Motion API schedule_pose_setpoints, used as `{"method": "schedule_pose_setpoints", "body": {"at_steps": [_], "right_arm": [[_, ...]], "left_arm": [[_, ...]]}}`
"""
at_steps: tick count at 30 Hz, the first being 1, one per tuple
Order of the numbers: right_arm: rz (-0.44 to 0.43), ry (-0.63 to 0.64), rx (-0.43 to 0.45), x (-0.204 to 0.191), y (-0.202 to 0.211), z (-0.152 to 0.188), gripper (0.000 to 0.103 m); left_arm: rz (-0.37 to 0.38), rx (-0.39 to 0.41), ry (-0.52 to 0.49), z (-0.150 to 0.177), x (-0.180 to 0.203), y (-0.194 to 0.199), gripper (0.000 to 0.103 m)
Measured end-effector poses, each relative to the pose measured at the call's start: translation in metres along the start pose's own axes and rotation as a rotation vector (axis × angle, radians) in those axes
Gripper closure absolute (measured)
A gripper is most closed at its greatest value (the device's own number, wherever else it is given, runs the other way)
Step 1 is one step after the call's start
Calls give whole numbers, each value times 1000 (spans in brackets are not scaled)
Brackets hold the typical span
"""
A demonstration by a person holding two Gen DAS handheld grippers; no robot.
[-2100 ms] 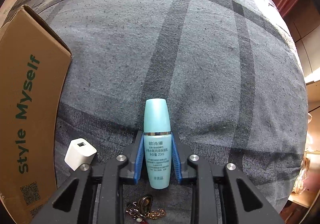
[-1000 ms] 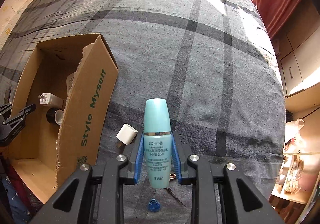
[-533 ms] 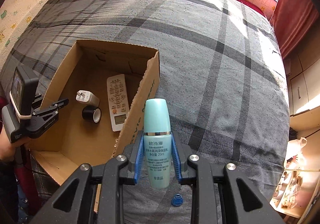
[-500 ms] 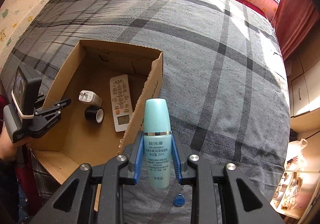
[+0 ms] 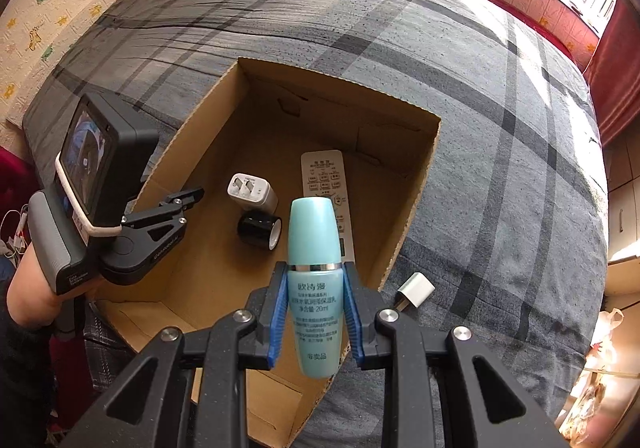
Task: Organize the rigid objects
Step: 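Carry the mint-green bottle into the box beside the black cap, then lower the bottle onto the box floor and open the right gripper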
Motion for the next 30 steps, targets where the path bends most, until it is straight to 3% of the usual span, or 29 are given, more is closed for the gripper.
{"method": "schedule_pose_setpoints", "body": {"at_steps": [15,30], "right_arm": [[-30,17,-127,-44,-71,14,76],[-20,-22,-244,-49,-123,29,75]], "left_arm": [[8,1,6,0,1,1,87],[12,1,8,0,-2,1,87]]}}
Point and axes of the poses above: each gripper's, at about its wrist camera, not at the fingertips, and y roughly against the way its jaws point, x to its right, z to its underside, the point moved 10 cm from there along -y, roughly the way its jaws point, and after that the axes turned 7 degrees about y, right-handed, at the moved point
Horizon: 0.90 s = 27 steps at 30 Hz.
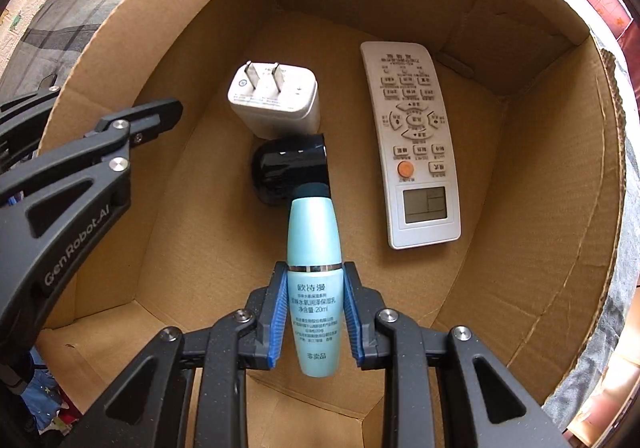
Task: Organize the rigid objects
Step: 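Lower the bottle onto the box floor and open the right gripper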
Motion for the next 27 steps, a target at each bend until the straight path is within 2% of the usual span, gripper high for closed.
{"method": "schedule_pose_setpoints", "body": {"at_steps": [10,11,13,27], "right_arm": [[-28,-5,-34,0,-19,-4,75],[-39,-11,-27,1,-20,-6,74],[-52,-25,-9,3,-17,-9,57],[-32,17,24,5,-2,-8,51]], "left_arm": [[-1,1,0,0,0,0,87],[0,0,1,0,0,0,87],[1,0,2,0,0,0,87],[2,-2,1,1,0,0,87]]}}
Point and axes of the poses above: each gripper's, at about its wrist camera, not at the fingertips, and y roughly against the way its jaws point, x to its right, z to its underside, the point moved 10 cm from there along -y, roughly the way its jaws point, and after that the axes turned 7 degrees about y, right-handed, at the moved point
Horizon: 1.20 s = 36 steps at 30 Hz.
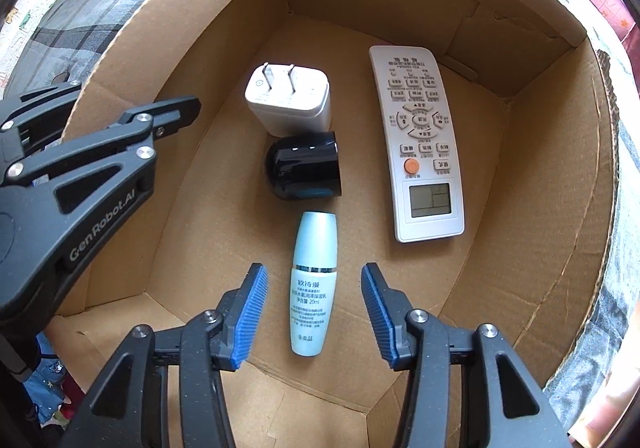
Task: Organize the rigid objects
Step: 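Lower the bottle onto the box floor and open the right gripper, then move the right gripper back to the keys with the blue tag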
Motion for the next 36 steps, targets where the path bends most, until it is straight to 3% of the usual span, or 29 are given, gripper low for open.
{"method": "schedule_pose_setpoints", "body": {"at_steps": [20,36], "right_arm": [[41,25,102,3,65,23,50],[68,-61,195,33,113,35,27]], "left_arm": [[-15,-3,-8,0,3,-3,87],[-14,-4,-12,-2,3,-2,87]]}}
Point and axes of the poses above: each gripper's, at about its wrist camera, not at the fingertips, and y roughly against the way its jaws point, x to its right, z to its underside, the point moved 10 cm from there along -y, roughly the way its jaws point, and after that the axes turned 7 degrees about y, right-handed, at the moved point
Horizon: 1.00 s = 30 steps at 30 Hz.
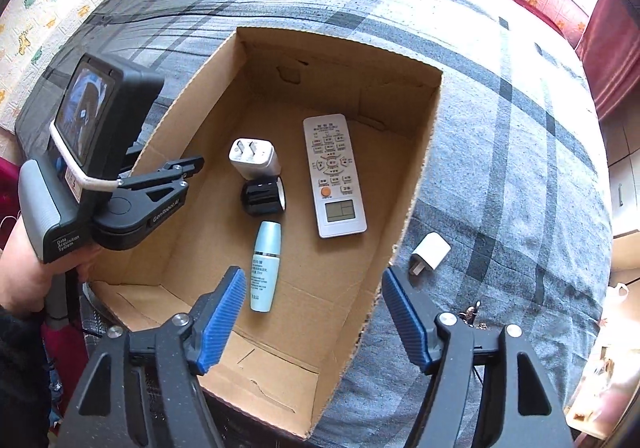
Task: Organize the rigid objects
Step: 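Move the right gripper back to the keys with the blue tag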
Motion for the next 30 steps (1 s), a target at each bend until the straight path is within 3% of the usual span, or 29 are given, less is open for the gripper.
{"method": "schedule_pose_setpoints", "body": {"at_steps": [9,19,30], "right_arm": [[34,-84,50,48,22,14,0],[94,-211,31,116,16,55,0],[108,-313,-18,153,-37,98,0]], "left_arm": [[-2,-2,-2,1,0,0,87],[-4,-2,-6,0,1,0,87],[-6,-2,-6,0,2,0,87]]}}
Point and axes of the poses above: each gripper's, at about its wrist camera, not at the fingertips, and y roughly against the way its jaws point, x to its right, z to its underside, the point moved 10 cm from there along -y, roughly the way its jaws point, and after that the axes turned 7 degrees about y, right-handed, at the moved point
